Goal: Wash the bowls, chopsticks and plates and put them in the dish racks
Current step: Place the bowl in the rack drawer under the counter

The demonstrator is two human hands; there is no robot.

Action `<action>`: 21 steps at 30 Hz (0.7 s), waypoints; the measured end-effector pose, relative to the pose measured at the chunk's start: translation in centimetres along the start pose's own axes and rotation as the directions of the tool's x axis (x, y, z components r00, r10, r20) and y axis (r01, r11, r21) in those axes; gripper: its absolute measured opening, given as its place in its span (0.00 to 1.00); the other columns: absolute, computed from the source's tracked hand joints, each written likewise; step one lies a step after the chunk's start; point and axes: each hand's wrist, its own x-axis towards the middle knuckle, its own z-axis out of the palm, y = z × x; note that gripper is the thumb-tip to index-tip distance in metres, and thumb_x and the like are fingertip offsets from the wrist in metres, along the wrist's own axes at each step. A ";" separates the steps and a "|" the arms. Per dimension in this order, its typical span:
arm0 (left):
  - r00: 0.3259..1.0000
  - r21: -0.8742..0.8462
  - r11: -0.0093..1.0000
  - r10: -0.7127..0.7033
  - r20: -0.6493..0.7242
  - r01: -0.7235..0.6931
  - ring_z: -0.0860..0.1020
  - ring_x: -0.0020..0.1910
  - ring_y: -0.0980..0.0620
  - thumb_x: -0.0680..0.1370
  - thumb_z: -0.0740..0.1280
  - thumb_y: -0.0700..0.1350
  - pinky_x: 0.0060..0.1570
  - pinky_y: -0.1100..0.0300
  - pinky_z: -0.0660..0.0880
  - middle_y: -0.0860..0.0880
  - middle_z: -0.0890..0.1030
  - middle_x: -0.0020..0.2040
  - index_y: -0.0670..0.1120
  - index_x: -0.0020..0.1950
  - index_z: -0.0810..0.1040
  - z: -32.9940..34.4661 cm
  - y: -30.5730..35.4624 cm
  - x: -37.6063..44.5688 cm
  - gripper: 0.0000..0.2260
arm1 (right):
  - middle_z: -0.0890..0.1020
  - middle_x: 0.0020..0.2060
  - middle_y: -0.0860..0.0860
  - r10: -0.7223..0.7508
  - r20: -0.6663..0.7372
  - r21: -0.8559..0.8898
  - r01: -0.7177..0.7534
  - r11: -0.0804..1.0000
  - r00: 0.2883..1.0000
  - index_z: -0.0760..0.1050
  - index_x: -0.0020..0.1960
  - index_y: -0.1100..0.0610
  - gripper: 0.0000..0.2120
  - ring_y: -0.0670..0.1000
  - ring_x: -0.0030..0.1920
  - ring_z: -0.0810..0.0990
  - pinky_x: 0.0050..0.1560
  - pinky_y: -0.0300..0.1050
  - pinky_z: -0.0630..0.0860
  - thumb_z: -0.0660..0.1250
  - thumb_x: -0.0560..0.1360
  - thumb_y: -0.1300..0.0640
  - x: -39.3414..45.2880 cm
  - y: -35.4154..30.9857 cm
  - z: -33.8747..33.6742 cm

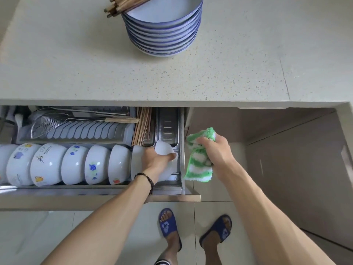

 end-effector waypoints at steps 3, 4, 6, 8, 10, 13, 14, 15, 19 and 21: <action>0.999 0.007 0.999 -0.042 0.009 0.042 0.77 0.46 0.46 0.68 0.81 0.46 0.43 0.58 0.71 0.46 0.81 0.48 0.45 0.53 0.76 0.6 -0.4 1.0 0.20 | 0.81 0.34 0.51 -0.016 0.020 -0.052 0.017 0.999 1.000 0.78 0.37 0.52 0.09 0.53 0.35 0.79 0.39 0.48 0.77 0.67 0.74 0.61 0.7 0.7 0.5; 0.998 0.000 0.998 -0.060 0.014 0.060 0.77 0.46 0.46 0.69 0.81 0.46 0.44 0.57 0.71 0.46 0.79 0.48 0.45 0.54 0.75 0.9 -0.5 1.4 0.20 | 0.80 0.34 0.51 -0.018 0.020 -0.063 0.019 0.998 1.000 0.77 0.36 0.51 0.10 0.53 0.35 0.79 0.39 0.47 0.76 0.67 0.74 0.61 1.0 1.0 0.7; 0.996 -0.001 0.996 -0.085 0.019 0.085 0.77 0.48 0.46 0.69 0.81 0.48 0.46 0.56 0.72 0.46 0.79 0.49 0.44 0.54 0.74 1.6 -0.7 2.0 0.21 | 0.80 0.33 0.50 -0.016 0.017 -0.075 0.018 0.997 1.000 0.76 0.35 0.51 0.11 0.52 0.33 0.78 0.34 0.44 0.74 0.67 0.74 0.61 1.4 1.4 0.8; 0.996 0.026 0.996 -0.085 0.027 0.085 0.79 0.49 0.45 0.68 0.81 0.50 0.46 0.57 0.73 0.46 0.82 0.50 0.41 0.55 0.78 2.2 -1.2 2.7 0.22 | 0.80 0.32 0.50 -0.007 0.014 -0.079 0.008 0.997 1.000 0.76 0.35 0.52 0.10 0.52 0.32 0.78 0.31 0.41 0.71 0.67 0.74 0.61 1.6 1.8 0.8; 0.996 0.062 0.995 -0.084 0.031 0.082 0.80 0.48 0.45 0.70 0.80 0.51 0.45 0.57 0.74 0.45 0.83 0.50 0.42 0.56 0.81 2.7 -1.6 3.1 0.21 | 0.79 0.33 0.52 0.008 0.012 -0.075 -0.007 0.997 1.000 0.76 0.38 0.55 0.06 0.53 0.33 0.78 0.33 0.44 0.72 0.67 0.74 0.61 1.8 2.2 0.7; 0.997 0.131 0.989 -0.073 0.023 0.070 0.81 0.48 0.44 0.72 0.77 0.56 0.45 0.56 0.76 0.44 0.83 0.50 0.42 0.55 0.80 3.3 -1.9 3.3 0.21 | 0.80 0.35 0.54 0.029 0.016 -0.062 -0.028 0.998 0.999 0.77 0.42 0.58 0.02 0.55 0.36 0.80 0.39 0.58 0.79 0.66 0.74 0.61 1.9 2.6 0.6; 0.997 0.146 0.987 -0.066 0.026 0.062 0.81 0.48 0.43 0.72 0.76 0.56 0.44 0.56 0.76 0.43 0.83 0.50 0.41 0.56 0.80 3.3 -1.9 3.4 0.22 | 0.81 0.36 0.55 0.033 0.016 -0.063 -0.032 0.997 0.999 0.78 0.44 0.59 0.02 0.55 0.36 0.80 0.42 0.62 0.81 0.66 0.74 0.61 1.9 2.7 0.6; 0.998 0.155 0.986 -0.061 0.032 0.055 0.81 0.49 0.43 0.73 0.76 0.57 0.45 0.56 0.76 0.43 0.83 0.50 0.41 0.57 0.80 3.4 -1.8 3.3 0.22 | 0.81 0.36 0.55 0.037 0.018 -0.062 -0.036 0.997 0.999 0.78 0.44 0.60 0.03 0.55 0.36 0.81 0.44 0.64 0.81 0.67 0.74 0.61 1.9 2.8 0.6; 0.993 0.176 0.984 -0.040 0.110 0.020 0.80 0.50 0.43 0.77 0.71 0.55 0.47 0.56 0.75 0.42 0.83 0.55 0.42 0.61 0.78 3.3 -1.8 3.3 0.20 | 0.82 0.37 0.55 0.034 0.015 -0.049 -0.033 0.998 0.999 0.79 0.47 0.63 0.05 0.56 0.37 0.82 0.45 0.68 0.80 0.67 0.74 0.61 1.8 2.8 0.6; 0.990 0.212 0.977 -0.045 0.136 0.015 0.77 0.53 0.43 0.79 0.68 0.56 0.49 0.56 0.72 0.42 0.80 0.60 0.42 0.64 0.75 3.2 -1.6 2.8 0.21 | 0.83 0.37 0.55 0.025 0.011 -0.042 -0.025 0.999 1.000 0.79 0.48 0.62 0.06 0.56 0.37 0.82 0.45 0.69 0.80 0.67 0.74 0.61 1.6 2.6 0.5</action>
